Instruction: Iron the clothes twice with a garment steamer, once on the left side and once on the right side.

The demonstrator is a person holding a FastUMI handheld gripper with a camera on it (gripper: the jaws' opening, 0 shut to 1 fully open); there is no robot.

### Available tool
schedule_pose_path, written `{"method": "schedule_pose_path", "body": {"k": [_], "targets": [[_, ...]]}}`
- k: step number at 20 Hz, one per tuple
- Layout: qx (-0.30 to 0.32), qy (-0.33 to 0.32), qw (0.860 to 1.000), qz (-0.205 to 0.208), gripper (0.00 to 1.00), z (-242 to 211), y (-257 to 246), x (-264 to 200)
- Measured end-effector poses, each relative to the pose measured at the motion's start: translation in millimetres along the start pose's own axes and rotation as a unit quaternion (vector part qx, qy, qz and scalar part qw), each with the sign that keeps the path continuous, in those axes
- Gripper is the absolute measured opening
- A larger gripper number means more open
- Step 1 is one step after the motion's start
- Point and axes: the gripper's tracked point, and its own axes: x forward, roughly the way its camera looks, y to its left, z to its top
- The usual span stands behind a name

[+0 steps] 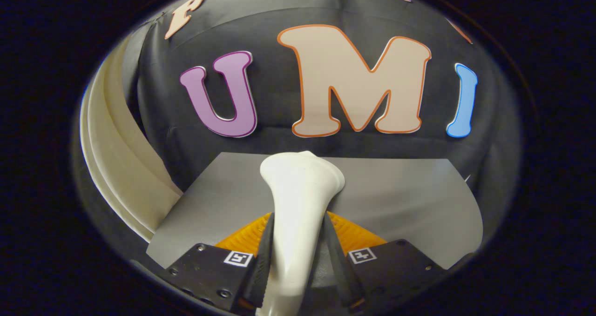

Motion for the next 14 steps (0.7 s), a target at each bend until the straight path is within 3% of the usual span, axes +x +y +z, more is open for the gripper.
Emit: {"method": "schedule_pose_path", "body": {"k": [3, 5, 14], "targets": [[0.017, 0.012, 1.0, -0.009, 0.53, -1.4, 0.4, 0.0], [0.028, 0.01, 1.0, 0.007, 0.46, -0.2, 8.3, -5.9], [0.037, -0.128, 0.991, 0.023, 0.41, 43.3, 23.4, -92.2]]}}
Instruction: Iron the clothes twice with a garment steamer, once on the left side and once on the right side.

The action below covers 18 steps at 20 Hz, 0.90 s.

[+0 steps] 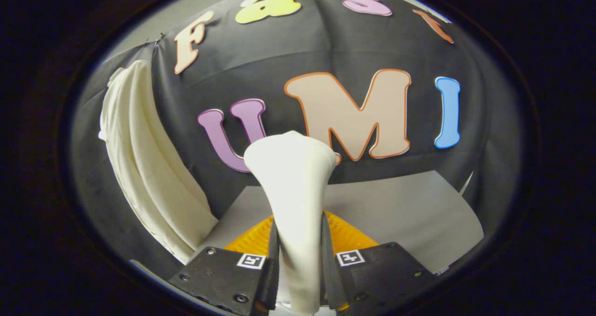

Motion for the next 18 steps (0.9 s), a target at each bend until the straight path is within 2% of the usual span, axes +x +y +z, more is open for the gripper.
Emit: {"method": "schedule_pose_path", "body": {"k": [5, 8, 10, 18], "targets": [[-0.014, -0.053, 0.998, -0.021, 0.41, 9.5, 7.4, -50.1], [0.016, -0.066, 0.998, -0.015, 0.4, -1.5, 27.9, -78.8], [0.005, -0.077, 0.997, -0.031, 0.4, -12.5, 41.1, -98.7], [-0.009, -0.104, 0.993, -0.053, 0.39, -41.8, 161.8, -176.3]]}}
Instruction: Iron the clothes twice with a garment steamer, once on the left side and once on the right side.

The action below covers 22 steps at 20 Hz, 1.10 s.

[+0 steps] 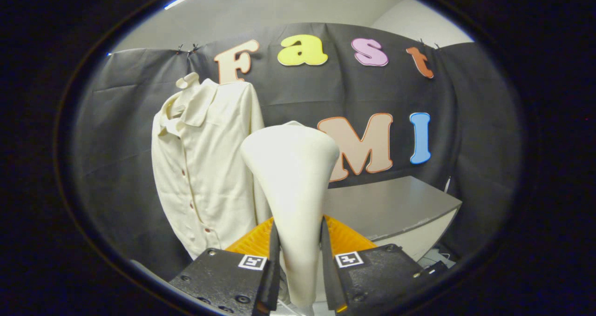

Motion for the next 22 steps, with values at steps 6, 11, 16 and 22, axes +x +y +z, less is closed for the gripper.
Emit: {"method": "schedule_pose_path", "body": {"k": [6, 11, 16, 22], "targets": [[-0.038, -0.021, 0.999, 0.0, 0.39, 1.8, 87.6, -37.1], [-0.024, -0.022, 0.999, 0.027, 0.39, 3.2, 154.9, -37.2], [-0.02, -0.017, 0.998, 0.06, 0.38, 3.0, 211.5, -21.8], [0.002, -0.008, 0.998, 0.055, 0.38, -10.3, 277.2, 15.7]]}}
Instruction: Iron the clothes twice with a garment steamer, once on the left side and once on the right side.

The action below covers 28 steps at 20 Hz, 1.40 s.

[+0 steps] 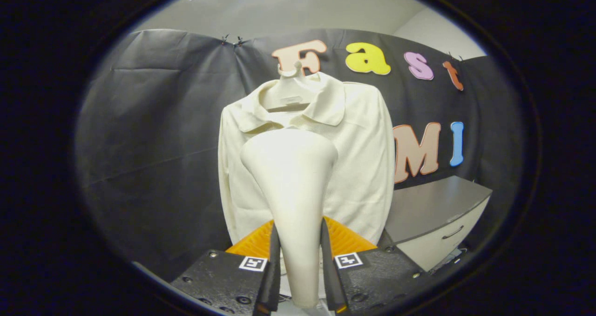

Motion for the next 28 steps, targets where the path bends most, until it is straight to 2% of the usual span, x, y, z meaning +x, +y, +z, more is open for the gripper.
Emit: {"method": "schedule_pose_path", "body": {"k": [4, 9, 12, 18, 25, 28], "targets": [[-0.022, 0.002, 1.0, 0.004, 0.38, -6.0, 37.6, 33.0], [-0.008, -0.006, 0.999, -0.051, 0.38, -10.4, 39.0, 70.1], [-0.016, 0.0, 0.998, -0.059, 0.37, -12.4, 44.1, 95.7], [-0.048, -0.006, 0.993, -0.107, 0.37, -29.9, 39.3, 113.8], [-0.053, 0.038, 0.991, -0.12, 0.37, -72.5, 37.2, 122.7], [-0.051, 0.069, 0.989, -0.12, 0.37, -105.0, 35.8, 119.2]]}}
